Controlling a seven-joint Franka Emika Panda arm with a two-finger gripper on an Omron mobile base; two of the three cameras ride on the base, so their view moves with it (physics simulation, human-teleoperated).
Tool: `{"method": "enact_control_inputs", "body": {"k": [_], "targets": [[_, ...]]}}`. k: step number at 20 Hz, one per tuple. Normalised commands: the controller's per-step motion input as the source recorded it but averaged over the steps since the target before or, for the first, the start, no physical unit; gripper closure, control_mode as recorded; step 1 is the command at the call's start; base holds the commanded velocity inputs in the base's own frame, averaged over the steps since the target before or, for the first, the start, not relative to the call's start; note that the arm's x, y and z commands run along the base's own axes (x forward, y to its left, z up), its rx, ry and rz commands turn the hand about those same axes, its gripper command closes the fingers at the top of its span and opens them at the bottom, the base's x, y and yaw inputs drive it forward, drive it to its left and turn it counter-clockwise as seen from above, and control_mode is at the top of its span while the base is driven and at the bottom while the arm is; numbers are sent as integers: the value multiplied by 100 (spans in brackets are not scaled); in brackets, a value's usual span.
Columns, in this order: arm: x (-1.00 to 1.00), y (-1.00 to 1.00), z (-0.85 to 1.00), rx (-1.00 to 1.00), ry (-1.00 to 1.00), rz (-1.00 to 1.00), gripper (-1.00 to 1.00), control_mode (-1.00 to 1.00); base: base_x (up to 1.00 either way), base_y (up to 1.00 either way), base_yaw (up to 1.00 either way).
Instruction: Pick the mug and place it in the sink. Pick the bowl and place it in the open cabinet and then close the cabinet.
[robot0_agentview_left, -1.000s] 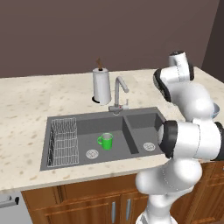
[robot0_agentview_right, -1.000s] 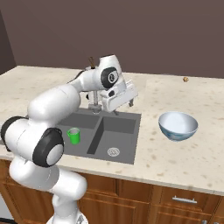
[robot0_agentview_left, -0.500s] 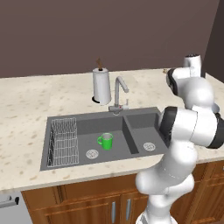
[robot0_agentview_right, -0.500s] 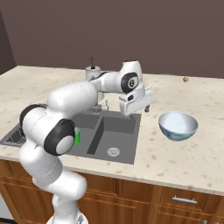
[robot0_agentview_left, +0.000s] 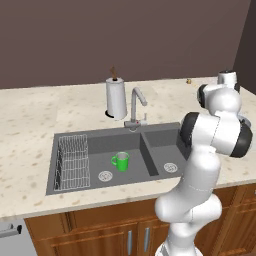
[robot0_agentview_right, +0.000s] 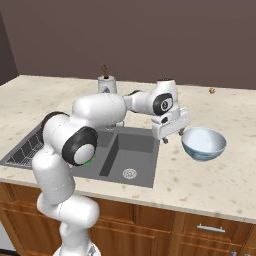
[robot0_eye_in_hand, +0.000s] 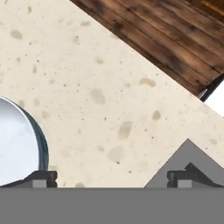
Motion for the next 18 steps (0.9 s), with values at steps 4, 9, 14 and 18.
{"method": "enact_control_inputs", "body": {"k": [4,9,14,18], "targets": [[38,-56,-16,3,0,0,-100,-100,0,0,0],[36,-45,-9,4,3,0,-100,-100,0,0,0],[29,-36,-29,10,3,0,-100,-100,0,0,0],[30,-28,-29,6,1,0,-100,-100,0,0,0]]}}
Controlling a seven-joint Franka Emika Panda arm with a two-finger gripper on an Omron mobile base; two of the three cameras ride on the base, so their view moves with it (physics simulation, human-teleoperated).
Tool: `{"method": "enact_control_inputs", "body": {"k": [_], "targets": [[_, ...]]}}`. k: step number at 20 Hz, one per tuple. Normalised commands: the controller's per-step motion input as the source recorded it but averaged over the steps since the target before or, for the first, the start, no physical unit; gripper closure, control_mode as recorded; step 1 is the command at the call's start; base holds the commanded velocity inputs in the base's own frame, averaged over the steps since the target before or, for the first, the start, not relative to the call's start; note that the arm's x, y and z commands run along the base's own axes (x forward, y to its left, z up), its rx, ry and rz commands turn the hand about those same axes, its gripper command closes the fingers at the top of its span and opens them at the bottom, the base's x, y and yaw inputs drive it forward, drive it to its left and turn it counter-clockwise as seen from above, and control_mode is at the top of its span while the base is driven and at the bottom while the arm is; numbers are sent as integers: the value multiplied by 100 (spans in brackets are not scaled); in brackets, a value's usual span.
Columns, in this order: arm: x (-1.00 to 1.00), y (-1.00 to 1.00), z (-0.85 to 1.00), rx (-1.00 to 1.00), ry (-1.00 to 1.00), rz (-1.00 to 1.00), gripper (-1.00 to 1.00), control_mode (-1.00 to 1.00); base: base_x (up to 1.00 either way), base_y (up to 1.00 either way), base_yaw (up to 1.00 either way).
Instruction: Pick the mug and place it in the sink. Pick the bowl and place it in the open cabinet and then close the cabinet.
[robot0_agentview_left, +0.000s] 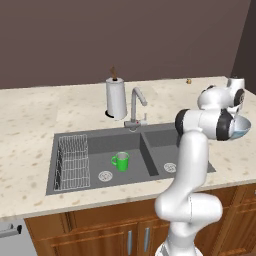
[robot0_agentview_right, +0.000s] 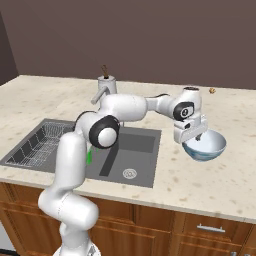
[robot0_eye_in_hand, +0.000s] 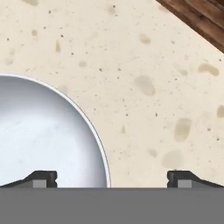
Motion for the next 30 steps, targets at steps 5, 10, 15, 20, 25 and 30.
{"method": "enact_control_inputs", "body": {"k": [5,10,15,20,25,30], "targets": [[33,-17,-23,1,0,0,-100,-100,0,0,0],[16,-2,-30,0,0,1,-100,-100,0,0,0],[-2,10,-31,0,-3,0,-100,-100,0,0,0],[-10,29,-26,-2,-4,0,-100,-100,0,0,0],[-9,44,0,-8,-7,0,-100,-100,0,0,0],[-12,26,-23,-1,-1,0,-100,-100,0,0,0]]}}
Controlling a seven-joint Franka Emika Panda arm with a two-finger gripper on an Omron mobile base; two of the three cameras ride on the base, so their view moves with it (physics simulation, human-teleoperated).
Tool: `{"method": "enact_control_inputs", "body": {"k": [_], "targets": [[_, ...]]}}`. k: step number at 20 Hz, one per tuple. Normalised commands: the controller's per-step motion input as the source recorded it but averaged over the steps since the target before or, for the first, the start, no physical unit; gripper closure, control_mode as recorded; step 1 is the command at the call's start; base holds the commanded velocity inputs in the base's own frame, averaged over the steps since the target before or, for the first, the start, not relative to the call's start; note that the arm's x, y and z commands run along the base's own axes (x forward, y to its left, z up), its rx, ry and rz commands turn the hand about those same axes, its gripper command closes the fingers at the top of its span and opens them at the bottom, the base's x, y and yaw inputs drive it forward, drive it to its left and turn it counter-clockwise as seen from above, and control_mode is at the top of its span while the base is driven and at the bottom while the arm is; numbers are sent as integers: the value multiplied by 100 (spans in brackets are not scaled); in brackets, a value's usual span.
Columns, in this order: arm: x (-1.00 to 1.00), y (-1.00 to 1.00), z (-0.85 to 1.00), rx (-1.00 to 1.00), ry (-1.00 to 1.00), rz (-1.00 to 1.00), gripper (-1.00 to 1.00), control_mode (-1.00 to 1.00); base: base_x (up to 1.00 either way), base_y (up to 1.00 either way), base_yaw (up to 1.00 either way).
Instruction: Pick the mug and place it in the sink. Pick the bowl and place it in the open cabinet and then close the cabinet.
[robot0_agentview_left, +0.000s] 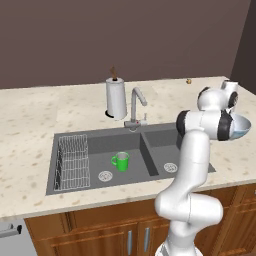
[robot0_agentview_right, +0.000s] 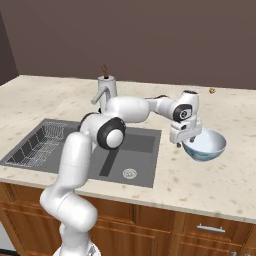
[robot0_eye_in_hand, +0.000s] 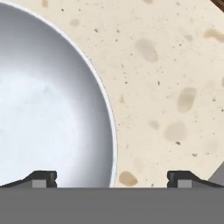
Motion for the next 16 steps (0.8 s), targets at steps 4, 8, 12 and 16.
{"method": "enact_control_inputs", "body": {"k": [4,8,12,16], "targets": [[0,0,-74,0,0,0,-100,-100,0,0,0],[11,-8,-71,0,0,0,-100,-100,0,0,0],[20,-3,-39,0,0,1,100,-100,0,0,0],[6,0,-32,0,0,0,100,-100,0,0,0]]}}
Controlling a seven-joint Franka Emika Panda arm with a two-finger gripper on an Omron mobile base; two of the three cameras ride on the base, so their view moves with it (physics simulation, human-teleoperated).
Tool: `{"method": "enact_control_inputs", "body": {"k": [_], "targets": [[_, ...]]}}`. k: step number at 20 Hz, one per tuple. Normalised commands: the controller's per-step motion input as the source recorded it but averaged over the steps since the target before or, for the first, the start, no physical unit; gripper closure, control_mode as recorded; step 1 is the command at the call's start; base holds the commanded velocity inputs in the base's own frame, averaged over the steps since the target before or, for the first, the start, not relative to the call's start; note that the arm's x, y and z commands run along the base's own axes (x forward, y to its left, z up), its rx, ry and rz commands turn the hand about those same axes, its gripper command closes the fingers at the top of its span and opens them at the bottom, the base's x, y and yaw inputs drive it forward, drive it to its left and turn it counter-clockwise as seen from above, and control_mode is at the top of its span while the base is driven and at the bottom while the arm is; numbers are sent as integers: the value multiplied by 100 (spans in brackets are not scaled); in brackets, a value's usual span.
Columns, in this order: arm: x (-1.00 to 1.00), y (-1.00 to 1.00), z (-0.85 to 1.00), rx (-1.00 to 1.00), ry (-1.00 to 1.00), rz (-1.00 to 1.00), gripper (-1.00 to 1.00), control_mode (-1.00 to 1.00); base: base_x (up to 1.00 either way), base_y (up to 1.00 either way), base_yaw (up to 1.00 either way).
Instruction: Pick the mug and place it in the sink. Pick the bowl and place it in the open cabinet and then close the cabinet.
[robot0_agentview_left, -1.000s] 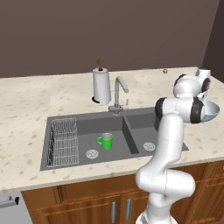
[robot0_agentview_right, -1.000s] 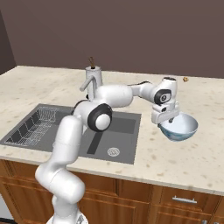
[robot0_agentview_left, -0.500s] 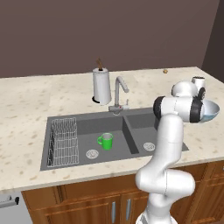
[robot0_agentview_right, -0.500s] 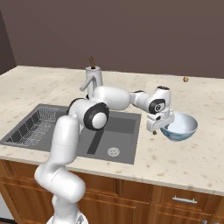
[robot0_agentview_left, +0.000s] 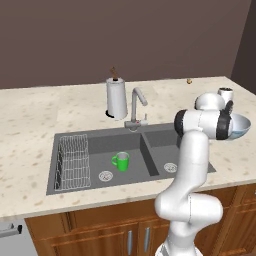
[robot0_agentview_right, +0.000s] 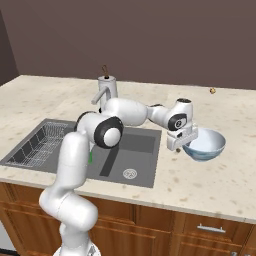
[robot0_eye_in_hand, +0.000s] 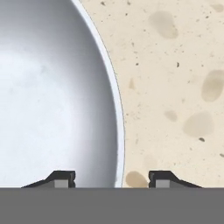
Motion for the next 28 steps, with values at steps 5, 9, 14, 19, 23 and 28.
{"method": "enact_control_inputs", "body": {"k": [5,9,14,19,23,28], "targets": [[-2,-1,-17,0,-4,0,100,-100,0,0,0],[-25,10,0,0,-12,0,100,-100,0,0,0],[-54,80,4,-14,-19,1,100,-100,0,0,0],[-45,83,39,-38,-31,11,100,-100,0,0,0],[-51,78,16,-36,-28,17,100,-100,0,0,0],[-18,55,56,-19,-5,16,100,-100,0,0,0]]}}
